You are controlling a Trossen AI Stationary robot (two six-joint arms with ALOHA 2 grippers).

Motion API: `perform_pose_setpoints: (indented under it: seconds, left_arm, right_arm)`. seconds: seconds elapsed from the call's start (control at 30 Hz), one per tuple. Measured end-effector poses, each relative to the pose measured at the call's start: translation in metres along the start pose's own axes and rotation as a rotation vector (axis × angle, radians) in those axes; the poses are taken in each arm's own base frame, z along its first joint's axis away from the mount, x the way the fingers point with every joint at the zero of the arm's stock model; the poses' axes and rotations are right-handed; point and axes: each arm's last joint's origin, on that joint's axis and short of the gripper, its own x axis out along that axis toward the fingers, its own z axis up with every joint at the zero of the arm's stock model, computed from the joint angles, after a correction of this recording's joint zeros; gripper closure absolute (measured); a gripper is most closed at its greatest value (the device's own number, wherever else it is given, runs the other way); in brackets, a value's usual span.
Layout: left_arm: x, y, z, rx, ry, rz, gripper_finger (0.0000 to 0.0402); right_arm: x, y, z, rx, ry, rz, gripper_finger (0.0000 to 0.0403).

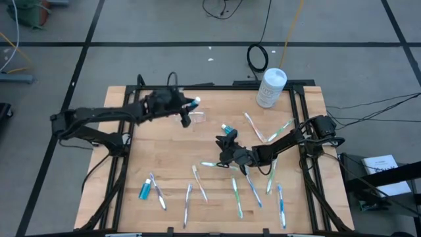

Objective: Pick & Place toothbrushing station
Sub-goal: Put the blue mouthwash into the transparent organizer

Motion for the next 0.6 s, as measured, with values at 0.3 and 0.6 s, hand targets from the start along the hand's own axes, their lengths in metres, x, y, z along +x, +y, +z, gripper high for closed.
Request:
perform_pose_setpoints:
  seconds: [0.3, 0.6]
  left_arm:
    - [0.004, -0.001, -0.079, -0.133, -0.148, 0.188, 0.03]
    - [0.021, -0.006, -0.112, -0.211, -0.065, 0.307, 0.03]
  right_arm:
    - [0.001, -0.001, 0.0, 0.057, -0.009, 0.008, 0.0277]
    - [0.011, -0.002, -0.003, 0.172, -0.192, 0.221, 0.0277]
